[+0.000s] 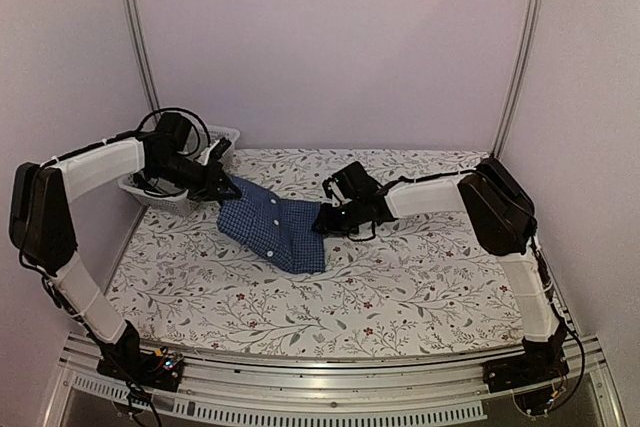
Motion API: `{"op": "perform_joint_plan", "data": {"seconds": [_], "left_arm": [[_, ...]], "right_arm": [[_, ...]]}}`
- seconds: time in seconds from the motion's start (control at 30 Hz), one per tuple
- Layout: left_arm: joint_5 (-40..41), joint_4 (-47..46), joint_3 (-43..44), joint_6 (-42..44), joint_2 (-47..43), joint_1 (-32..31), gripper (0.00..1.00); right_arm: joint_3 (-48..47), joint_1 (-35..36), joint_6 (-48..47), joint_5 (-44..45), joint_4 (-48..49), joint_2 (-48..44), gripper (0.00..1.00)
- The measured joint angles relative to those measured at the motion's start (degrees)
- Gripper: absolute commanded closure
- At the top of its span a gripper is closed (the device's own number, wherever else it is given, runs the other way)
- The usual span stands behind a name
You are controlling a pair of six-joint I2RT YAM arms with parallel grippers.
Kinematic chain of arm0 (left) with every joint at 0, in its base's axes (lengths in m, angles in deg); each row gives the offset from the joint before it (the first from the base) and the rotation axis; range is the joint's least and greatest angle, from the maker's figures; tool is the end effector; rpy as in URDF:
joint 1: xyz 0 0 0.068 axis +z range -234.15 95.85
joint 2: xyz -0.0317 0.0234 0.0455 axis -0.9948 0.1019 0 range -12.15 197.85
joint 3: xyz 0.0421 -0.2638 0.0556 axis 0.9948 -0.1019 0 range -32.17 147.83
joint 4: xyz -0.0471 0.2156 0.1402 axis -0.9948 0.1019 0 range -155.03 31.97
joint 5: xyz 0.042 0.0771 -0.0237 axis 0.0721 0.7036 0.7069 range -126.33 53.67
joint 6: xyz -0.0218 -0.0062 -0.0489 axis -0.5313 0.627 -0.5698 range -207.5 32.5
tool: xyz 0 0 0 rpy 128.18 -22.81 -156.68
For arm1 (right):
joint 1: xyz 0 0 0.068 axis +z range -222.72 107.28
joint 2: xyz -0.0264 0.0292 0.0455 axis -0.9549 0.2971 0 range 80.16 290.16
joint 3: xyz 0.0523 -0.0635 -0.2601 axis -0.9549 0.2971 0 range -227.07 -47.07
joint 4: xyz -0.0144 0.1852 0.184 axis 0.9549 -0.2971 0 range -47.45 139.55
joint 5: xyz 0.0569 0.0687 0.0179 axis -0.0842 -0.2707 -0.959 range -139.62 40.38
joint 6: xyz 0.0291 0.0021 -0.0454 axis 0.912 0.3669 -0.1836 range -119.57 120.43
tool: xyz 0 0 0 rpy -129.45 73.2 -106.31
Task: Fold and stack the long sleeve shirts
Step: Turn over the square folded shirt at the center of the board.
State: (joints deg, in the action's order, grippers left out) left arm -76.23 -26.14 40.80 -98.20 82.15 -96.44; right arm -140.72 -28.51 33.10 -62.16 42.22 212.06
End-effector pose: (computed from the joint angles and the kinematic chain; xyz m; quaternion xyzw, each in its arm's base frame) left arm 0.3276 -0.0947 0.2556 0.1002 0.9071 -0.3713 0.1710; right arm 0.3545 0.3555 0.1277 -0.1336 0.9115 0.3128 0.2314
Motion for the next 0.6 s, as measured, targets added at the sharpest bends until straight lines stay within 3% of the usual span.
{"op": "perform_joint_plan", "data": {"seconds": [0.13, 0.33, 0.6], "left_arm": [[-0.4, 0.5, 1.8, 0.2, -0.1, 0.1, 1.00], [-1.6, 1.4, 6.1, 0.3, -0.1, 0.1, 1.00], [-6.3, 0.0, 19.9, -0.5, 0.3, -1.3, 1.00]], "right_arm": [[-3.9, 0.4, 0.7, 0.3, -0.5, 3.3, 0.84], [-10.5, 2.4, 3.0, -0.7, 0.3, 8.3, 0.85], [-32.0, 8.5, 7.2, -9.2, 2.7, 22.6, 0.78]]}}
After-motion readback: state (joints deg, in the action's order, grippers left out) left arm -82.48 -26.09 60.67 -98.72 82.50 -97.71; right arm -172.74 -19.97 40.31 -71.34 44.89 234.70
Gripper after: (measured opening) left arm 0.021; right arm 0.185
